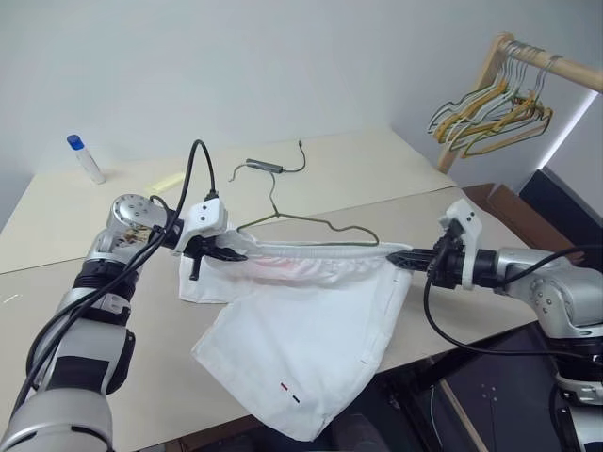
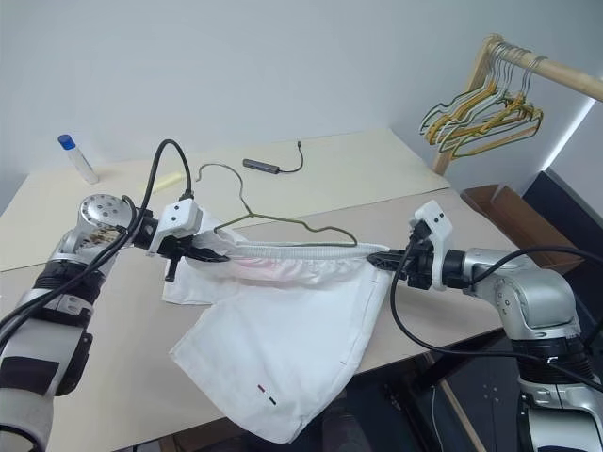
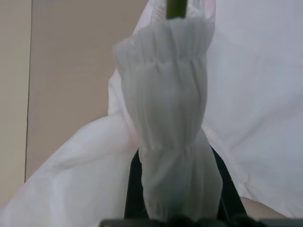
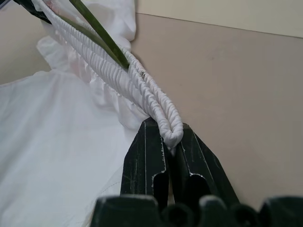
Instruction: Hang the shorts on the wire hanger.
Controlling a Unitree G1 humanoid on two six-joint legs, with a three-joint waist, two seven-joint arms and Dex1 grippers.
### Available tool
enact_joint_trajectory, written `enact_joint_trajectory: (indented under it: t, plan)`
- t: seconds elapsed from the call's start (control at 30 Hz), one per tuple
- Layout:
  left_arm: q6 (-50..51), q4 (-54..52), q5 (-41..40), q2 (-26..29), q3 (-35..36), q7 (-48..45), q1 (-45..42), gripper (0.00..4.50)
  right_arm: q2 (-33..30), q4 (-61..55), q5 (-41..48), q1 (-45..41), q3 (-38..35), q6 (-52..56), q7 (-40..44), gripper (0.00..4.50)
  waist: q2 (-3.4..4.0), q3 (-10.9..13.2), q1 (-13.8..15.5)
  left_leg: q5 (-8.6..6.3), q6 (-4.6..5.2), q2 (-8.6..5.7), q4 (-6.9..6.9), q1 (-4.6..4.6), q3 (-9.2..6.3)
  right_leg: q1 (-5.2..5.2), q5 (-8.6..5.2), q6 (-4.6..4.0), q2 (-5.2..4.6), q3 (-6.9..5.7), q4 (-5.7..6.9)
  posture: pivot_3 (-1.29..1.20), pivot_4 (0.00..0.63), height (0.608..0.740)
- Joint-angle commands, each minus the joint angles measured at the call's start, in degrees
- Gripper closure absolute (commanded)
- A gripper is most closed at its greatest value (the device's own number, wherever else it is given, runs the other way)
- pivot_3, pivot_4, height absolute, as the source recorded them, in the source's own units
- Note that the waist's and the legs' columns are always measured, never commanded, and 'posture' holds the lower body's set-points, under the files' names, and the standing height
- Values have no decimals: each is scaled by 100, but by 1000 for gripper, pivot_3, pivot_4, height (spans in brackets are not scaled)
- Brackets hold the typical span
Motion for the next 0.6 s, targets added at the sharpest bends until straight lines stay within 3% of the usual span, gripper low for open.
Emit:
enact_joint_trajectory:
  t: [0.03,0.6]
  plan:
    - [85,271,313,366,126,177,-48,4488,-326,90,-173,19,-394,-126,-78,4478,0,0,-1,0,0,0,0,0,0,0,0,0,0,0,0,-232,0,740]
    - [143,112,158,424,192,-7,126,4488,-342,66,-182,76,-373,-196,-16,4478,0,0,0,0,0,0,0,0,0,0,0,0,0,0,1,-230,0,740]
